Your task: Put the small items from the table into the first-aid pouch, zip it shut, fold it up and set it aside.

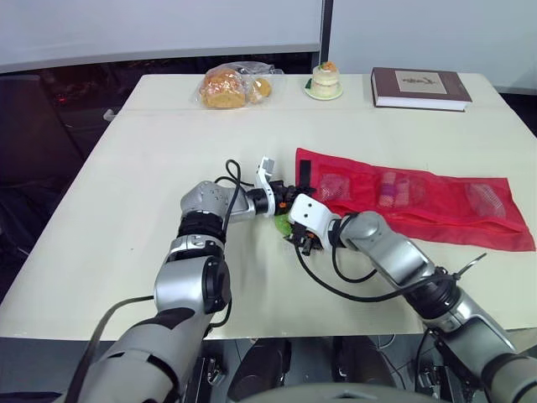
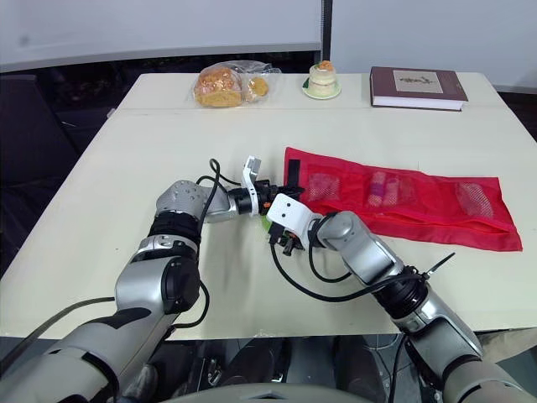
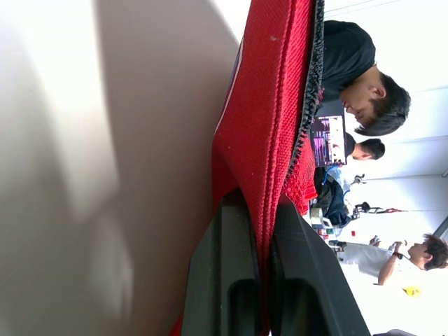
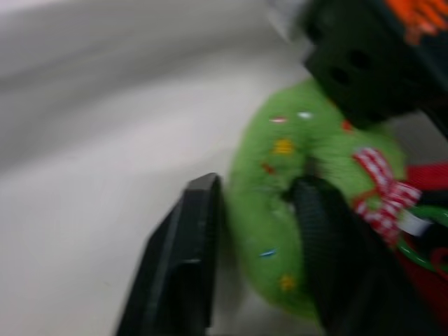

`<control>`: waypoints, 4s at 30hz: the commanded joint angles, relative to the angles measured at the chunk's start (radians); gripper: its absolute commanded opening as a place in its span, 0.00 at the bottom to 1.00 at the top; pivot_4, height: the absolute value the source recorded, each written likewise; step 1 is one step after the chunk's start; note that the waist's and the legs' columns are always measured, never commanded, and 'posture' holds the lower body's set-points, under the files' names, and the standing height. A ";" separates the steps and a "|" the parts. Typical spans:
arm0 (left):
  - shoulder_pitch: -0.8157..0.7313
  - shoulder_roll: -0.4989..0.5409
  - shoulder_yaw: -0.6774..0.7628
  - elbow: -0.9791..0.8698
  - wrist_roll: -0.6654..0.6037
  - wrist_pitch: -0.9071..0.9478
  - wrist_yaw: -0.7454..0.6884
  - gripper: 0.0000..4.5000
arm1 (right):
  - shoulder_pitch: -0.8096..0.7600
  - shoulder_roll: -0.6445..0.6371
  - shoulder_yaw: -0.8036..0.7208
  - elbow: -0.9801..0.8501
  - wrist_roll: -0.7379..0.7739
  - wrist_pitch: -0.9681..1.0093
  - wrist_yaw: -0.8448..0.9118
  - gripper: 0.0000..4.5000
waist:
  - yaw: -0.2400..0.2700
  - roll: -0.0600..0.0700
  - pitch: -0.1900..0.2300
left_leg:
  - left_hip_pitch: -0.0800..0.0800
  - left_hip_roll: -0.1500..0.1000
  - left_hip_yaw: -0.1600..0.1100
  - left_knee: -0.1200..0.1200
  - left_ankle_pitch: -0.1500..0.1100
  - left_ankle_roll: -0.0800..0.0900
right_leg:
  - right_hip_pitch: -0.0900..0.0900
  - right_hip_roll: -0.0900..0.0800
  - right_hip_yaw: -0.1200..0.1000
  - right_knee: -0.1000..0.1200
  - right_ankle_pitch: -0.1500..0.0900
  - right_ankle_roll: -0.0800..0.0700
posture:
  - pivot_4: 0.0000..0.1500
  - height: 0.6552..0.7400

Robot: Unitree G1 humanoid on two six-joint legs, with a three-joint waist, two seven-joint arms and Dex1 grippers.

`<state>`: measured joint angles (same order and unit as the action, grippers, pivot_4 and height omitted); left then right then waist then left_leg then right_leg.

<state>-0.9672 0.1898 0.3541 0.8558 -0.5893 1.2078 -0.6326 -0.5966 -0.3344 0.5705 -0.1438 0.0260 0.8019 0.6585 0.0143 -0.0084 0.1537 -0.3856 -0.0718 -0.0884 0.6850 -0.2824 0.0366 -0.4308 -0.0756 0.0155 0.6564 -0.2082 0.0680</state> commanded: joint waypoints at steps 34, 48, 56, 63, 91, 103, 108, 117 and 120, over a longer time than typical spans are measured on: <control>0.152 0.242 -0.268 -0.054 0.114 -0.150 -0.239 0.00 | 0.571 -0.161 -0.993 -0.455 0.463 0.184 -0.149 0.03 | -0.037 0.005 -0.003 | 0.007 0.006 0.007 -0.014 0.001 -0.002 | 0.000 0.003 0.007 -0.002 -0.001 -0.001 | 1.00 0.87; 0.189 0.445 -0.343 -0.050 0.157 -0.207 -0.378 0.00 | 0.615 -0.237 -1.250 -0.181 0.282 -0.055 -0.392 0.03 | -0.057 0.005 -0.003 | 0.007 0.007 0.009 -0.017 0.001 -0.002 | -0.002 0.005 0.010 -0.003 -0.001 -0.002 | 1.00 0.87; 0.246 0.509 -0.366 -0.141 0.149 -0.141 -0.414 0.00 | 0.584 -0.232 -1.216 -0.112 0.222 -0.217 -0.454 0.03 | -0.052 0.005 -0.003 | 0.006 0.006 0.009 -0.016 0.001 -0.002 | -0.003 0.005 0.011 -0.004 -0.001 -0.002 | 1.00 0.87; 0.277 0.529 -0.343 -0.218 0.130 -0.082 -0.400 0.00 | 0.628 -0.219 -1.195 -0.173 0.341 -0.186 -0.339 0.45 | -0.056 0.005 -0.003 | 0.006 0.007 0.009 -0.017 0.001 -0.001 | -0.003 0.005 0.011 -0.004 -0.001 -0.002 | 1.00 0.87; 0.326 0.615 -0.299 -0.669 0.068 -0.478 -0.678 0.98 | 0.863 0.065 -1.207 -0.407 1.016 0.000 -0.481 1.00 | -0.019 0.001 0.000 | 0.003 0.006 0.005 -0.016 0.001 -0.001 | -0.002 -0.002 0.010 -0.009 -0.001 -0.003 | 1.00 0.87; 0.254 0.532 -0.365 -1.037 -0.075 -0.452 -0.716 0.98 | 0.776 0.113 -1.248 -0.298 1.341 -0.052 -0.910 1.00 | -0.028 0.002 0.000 | 0.003 0.007 0.005 -0.016 0.001 -0.001 | -0.002 0.004 0.009 -0.011 -0.001 -0.003 | 1.00 0.87; 0.238 0.521 -0.388 -1.031 -0.076 -0.475 -0.722 0.98 | 0.700 0.120 -1.181 -0.236 1.399 -0.070 -0.949 1.00 | -0.031 0.002 0.000 | 0.004 0.007 0.007 -0.016 -0.001 0.003 | -0.001 0.006 0.007 -0.010 -0.001 -0.003 | 1.00 0.87; 0.247 0.524 -0.396 -1.043 -0.099 -0.483 -0.746 0.98 | 0.637 0.150 -1.097 -0.145 1.381 -0.125 -0.795 1.00 | -0.039 0.002 0.000 | 0.004 0.008 0.007 -0.016 -0.001 0.003 | -0.001 0.007 0.007 -0.010 -0.001 -0.003 | 1.00 0.87; 0.251 0.527 -0.395 -1.050 -0.103 -0.481 -0.749 0.98 | 0.645 0.146 -1.069 -0.145 1.343 -0.146 -0.693 1.00 | -0.044 0.002 0.001 | 0.004 0.008 0.007 -0.016 -0.001 0.003 | -0.001 0.008 0.007 -0.010 -0.001 -0.003 | 1.00 0.87</control>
<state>-0.7067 0.7038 -0.0504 -0.1538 -0.6716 0.7379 -1.3727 0.0469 -0.1889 -0.5194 -0.2757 1.3756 0.6628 -0.0899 -0.0298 -0.0066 0.1542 -0.3815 -0.0639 -0.0819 0.6691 -0.2836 0.0395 -0.4313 -0.0678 0.0225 0.6461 -0.2088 0.0650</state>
